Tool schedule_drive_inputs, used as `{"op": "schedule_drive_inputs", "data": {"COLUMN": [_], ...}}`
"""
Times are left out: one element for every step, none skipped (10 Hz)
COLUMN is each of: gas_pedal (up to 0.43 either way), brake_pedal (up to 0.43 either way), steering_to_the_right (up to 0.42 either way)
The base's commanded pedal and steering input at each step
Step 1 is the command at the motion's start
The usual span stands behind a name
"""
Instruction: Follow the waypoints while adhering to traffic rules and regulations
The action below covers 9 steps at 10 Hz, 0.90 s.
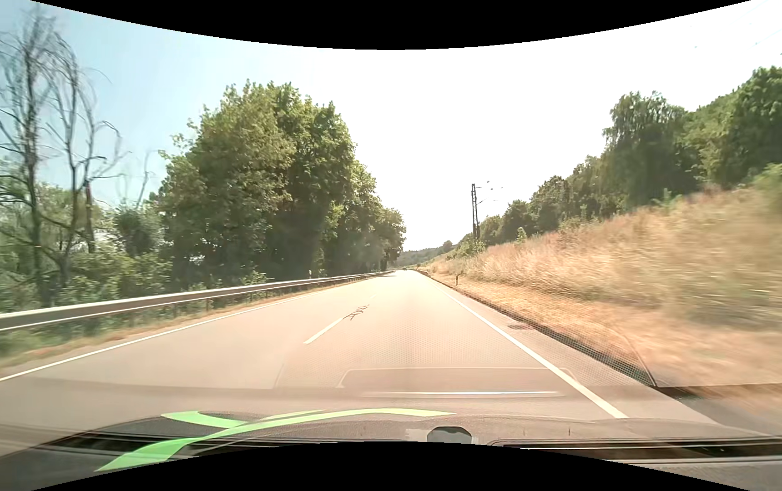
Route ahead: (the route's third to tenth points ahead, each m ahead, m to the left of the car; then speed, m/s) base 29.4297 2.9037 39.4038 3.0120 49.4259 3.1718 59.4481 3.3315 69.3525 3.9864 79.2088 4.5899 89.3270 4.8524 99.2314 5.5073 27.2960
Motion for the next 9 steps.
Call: {"op": "schedule_drive_inputs", "data": {"gas_pedal": [0.280, 0.260, 0.228, 0.228, 0.228, 0.228, 0.228, 0.228, 0.228], "brake_pedal": [0.000, 0.000, 0.000, 0.000, 0.000, 0.000, 0.000, 0.000, 0.000], "steering_to_the_right": [-0.003, -0.003, -0.003, -0.003, -0.003, -0.003, -0.004, -0.004, -0.005]}}
